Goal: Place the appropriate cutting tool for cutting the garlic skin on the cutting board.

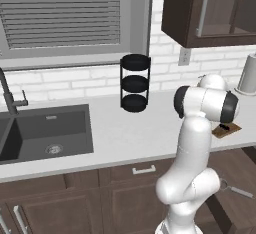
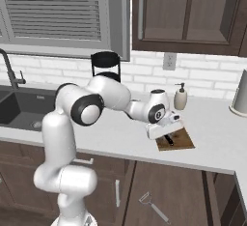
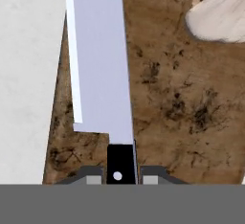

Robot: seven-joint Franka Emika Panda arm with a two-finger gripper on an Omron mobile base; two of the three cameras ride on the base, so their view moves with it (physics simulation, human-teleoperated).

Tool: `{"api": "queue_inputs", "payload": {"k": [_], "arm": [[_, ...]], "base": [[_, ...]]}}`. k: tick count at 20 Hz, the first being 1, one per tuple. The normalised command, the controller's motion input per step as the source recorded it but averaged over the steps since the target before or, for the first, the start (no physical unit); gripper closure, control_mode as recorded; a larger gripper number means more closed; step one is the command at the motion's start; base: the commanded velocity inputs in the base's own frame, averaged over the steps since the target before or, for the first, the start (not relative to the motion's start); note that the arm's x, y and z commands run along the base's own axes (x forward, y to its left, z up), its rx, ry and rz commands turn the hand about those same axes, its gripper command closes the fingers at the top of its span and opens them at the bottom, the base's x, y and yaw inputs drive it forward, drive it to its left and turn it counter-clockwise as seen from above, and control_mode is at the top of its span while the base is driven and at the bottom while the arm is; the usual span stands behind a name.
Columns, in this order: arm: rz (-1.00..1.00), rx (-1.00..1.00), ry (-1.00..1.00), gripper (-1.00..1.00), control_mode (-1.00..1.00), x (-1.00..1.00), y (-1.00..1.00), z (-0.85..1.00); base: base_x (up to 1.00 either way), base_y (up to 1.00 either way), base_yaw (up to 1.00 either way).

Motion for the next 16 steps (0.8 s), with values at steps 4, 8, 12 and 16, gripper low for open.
{"api": "queue_inputs", "payload": {"k": [4, 8, 12, 16], "arm": [[0.0, 0.02, 0.0, -1.0, -1.0, 0.18, -0.1, -0.19], [0.0, 0.0, -0.02, -1.0, -1.0, 0.0, 0.01, 0.0], [0.0, 0.0, -0.03, -1.0, -1.0, -0.09, 0.0, 0.04], [0.0, 0.0, -0.08, -1.0, -1.0, -0.51, 0.01, 0.31]], "base": [[0.0, 0.0, 0.0], [0.0, 0.0, 0.0], [0.0, 0.0, 0.0], [0.0, 0.0, 0.0]]}}
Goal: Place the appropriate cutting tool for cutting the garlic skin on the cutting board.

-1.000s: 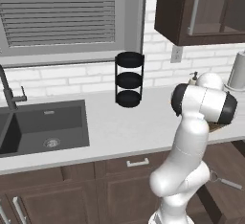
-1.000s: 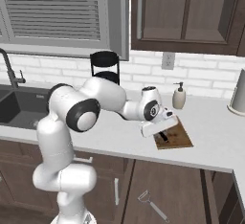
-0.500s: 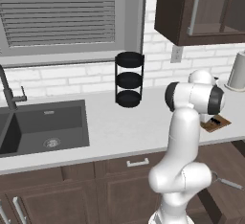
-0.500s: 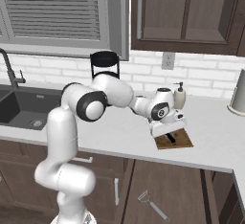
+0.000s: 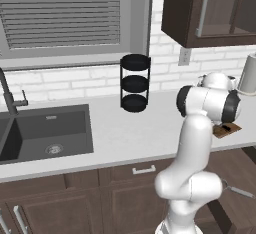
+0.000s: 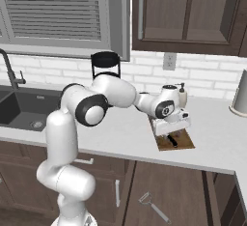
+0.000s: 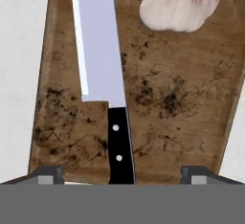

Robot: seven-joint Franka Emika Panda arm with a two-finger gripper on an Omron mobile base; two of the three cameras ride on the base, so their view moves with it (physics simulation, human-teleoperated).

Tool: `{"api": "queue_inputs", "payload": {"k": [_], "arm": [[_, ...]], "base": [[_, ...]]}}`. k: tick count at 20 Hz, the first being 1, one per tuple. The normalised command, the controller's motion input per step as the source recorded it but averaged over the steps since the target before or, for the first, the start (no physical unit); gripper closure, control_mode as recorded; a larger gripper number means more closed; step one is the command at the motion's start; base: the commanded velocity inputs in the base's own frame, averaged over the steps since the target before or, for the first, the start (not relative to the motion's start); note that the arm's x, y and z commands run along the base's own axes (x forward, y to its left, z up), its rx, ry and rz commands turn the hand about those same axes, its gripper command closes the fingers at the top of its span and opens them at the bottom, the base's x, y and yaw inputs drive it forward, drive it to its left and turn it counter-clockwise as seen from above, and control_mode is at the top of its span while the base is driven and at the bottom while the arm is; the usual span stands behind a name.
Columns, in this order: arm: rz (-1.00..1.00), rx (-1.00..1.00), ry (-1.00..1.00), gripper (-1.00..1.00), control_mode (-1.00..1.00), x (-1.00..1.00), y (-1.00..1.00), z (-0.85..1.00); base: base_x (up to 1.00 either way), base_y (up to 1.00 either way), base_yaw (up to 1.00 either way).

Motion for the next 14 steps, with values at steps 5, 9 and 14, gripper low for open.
{"api": "queue_inputs", "payload": {"k": [5, 9, 14], "arm": [[0.0, 0.0, -0.19, -1.0, -1.0, -0.9, 0.06, 0.43], [0.01, -0.01, -0.32, -1.0, -1.0, -0.99, 0.37, 0.04], [0.0, -0.11, -0.37, -1.0, -1.0, -0.95, 0.64, 0.5]], "base": [[0.0, 0.0, 0.0], [0.0, 0.0, 0.0], [0.0, 0.0, 0.0]]}}
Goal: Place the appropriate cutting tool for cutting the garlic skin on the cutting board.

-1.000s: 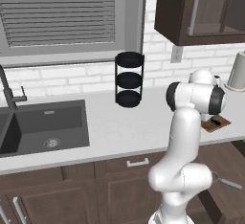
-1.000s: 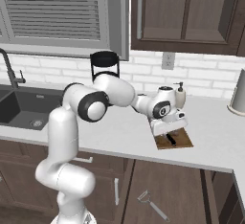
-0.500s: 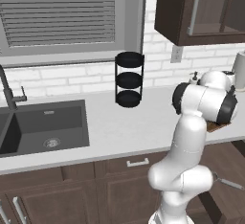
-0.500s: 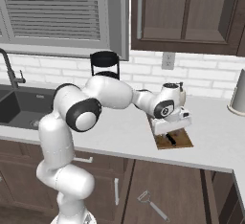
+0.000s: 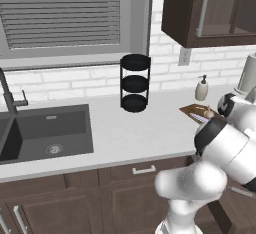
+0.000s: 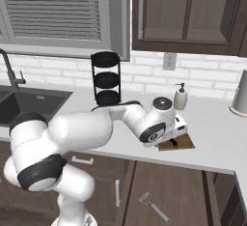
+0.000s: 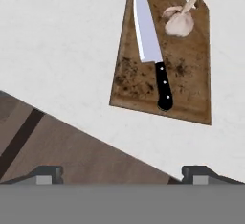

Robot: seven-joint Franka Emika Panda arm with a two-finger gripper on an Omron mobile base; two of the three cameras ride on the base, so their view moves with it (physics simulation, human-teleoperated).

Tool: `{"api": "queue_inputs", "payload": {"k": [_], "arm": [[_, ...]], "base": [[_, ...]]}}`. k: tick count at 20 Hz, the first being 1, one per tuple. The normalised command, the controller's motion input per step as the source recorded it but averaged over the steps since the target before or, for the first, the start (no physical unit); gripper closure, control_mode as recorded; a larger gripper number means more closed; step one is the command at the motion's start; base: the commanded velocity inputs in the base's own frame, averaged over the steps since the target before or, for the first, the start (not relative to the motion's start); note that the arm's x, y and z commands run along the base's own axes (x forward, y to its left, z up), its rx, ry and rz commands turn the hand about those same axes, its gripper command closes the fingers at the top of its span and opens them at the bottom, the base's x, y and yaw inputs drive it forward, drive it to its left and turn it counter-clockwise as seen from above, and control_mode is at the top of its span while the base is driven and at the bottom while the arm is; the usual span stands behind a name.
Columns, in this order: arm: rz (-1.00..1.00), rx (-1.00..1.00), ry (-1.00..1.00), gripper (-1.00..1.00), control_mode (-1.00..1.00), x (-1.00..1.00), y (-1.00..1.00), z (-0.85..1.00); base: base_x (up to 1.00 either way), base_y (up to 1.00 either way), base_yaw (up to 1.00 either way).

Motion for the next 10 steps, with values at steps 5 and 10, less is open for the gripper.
{"api": "queue_inputs", "payload": {"k": [5, 10], "arm": [[-0.03, -0.25, -0.16, -1.0, -1.0, -0.66, 0.79, 0.85], [-0.08, -0.29, -0.08, -1.0, -1.0, -0.41, 0.77, 0.84]], "base": [[0.0, 0.0, 0.0], [0.0, 0.0, 0.0]]}}
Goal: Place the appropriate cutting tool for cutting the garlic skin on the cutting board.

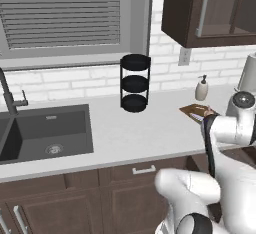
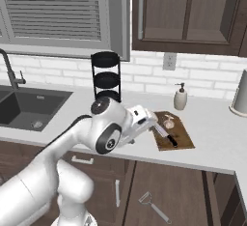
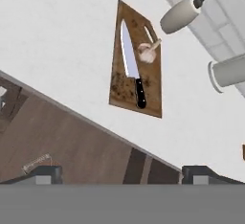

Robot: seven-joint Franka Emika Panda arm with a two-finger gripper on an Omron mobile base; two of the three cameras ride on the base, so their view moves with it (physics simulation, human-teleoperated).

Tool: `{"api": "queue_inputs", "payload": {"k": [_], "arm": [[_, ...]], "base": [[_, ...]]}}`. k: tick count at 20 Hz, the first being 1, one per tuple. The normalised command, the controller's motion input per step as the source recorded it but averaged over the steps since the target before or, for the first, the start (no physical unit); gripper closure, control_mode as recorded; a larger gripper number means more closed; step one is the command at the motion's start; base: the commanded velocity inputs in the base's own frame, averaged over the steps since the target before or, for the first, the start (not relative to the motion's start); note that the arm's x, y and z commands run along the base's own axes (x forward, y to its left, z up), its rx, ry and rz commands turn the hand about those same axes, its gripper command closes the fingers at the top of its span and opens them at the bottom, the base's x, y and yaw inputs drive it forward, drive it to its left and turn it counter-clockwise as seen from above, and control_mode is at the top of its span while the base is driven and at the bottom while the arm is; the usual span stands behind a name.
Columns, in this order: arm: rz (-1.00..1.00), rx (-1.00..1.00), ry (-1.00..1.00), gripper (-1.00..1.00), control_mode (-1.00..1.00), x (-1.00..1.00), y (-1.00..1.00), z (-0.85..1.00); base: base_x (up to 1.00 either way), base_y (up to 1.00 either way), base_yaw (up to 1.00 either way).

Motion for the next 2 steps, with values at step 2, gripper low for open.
{"api": "queue_inputs", "payload": {"k": [2], "arm": [[-0.1, -0.29, -0.05, -1.0, -1.0, -0.28, 0.8, 0.62]], "base": [[0.0, 0.0, 0.0]]}}
